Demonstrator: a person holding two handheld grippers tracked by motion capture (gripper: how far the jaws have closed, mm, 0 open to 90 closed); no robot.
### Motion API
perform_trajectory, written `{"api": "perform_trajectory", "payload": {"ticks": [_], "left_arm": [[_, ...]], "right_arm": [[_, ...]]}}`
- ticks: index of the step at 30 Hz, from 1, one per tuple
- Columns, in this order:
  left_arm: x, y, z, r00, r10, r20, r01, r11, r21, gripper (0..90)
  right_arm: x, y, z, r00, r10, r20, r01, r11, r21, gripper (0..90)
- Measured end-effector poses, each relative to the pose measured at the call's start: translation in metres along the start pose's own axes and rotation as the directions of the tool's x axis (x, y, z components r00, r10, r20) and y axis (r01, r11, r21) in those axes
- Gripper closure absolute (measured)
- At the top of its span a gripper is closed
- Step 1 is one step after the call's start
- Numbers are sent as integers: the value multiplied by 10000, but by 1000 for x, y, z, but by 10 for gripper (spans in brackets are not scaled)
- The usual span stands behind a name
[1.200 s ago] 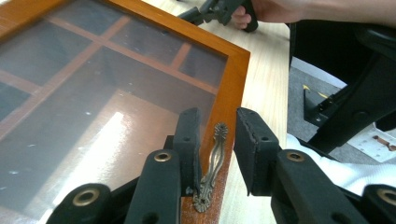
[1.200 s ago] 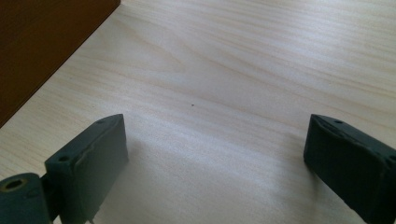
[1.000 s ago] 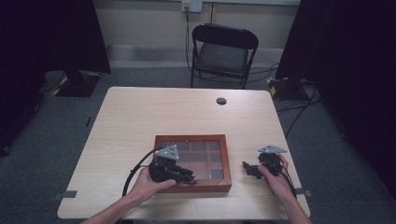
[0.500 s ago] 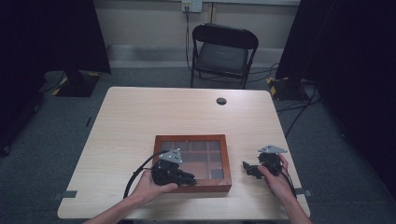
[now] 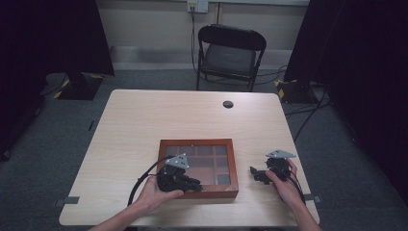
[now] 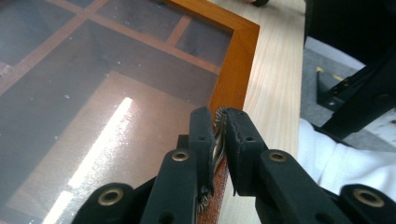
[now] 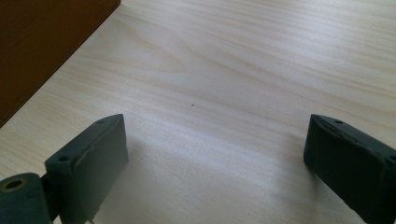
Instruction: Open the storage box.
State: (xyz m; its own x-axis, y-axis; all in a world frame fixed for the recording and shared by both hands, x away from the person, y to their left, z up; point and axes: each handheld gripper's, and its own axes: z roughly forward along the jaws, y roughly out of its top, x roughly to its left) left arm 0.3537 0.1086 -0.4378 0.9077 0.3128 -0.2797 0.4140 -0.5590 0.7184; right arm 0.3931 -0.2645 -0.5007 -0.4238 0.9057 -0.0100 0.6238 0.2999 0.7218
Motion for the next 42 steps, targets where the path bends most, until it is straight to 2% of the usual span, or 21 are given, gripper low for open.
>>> {"api": "perform_trajectory", "payload": {"ticks": [4,8,13,18,23,37,42], "left_arm": [[1,0,-3,9999,-71,133,72,10000,-38,814],[2,2,-8,9992,-267,311,278,9989,-368,814],[2,6,-12,9990,-303,327,314,9989,-347,813],[3,8,-18,9985,-178,514,193,9994,-275,813],[4,12,-23,9980,-238,585,261,9989,-389,812],[5,24,-30,9962,-591,632,603,9981,-162,811],[5,31,-35,9964,-575,628,586,9982,-155,810]], "right_arm": [[0,0,0,10000,16,3,-16,10000,11,56],[0,0,0,10000,15,7,-15,10000,10,56],[0,0,0,10000,14,7,-14,10000,14,56],[0,0,0,10000,2,2,-2,10000,1,56],[0,0,0,10000,16,9,-16,10000,12,56],[0,0,0,10000,16,2,-16,10000,11,56],[0,0,0,10000,0,-4,0,10000,3,56]]}}
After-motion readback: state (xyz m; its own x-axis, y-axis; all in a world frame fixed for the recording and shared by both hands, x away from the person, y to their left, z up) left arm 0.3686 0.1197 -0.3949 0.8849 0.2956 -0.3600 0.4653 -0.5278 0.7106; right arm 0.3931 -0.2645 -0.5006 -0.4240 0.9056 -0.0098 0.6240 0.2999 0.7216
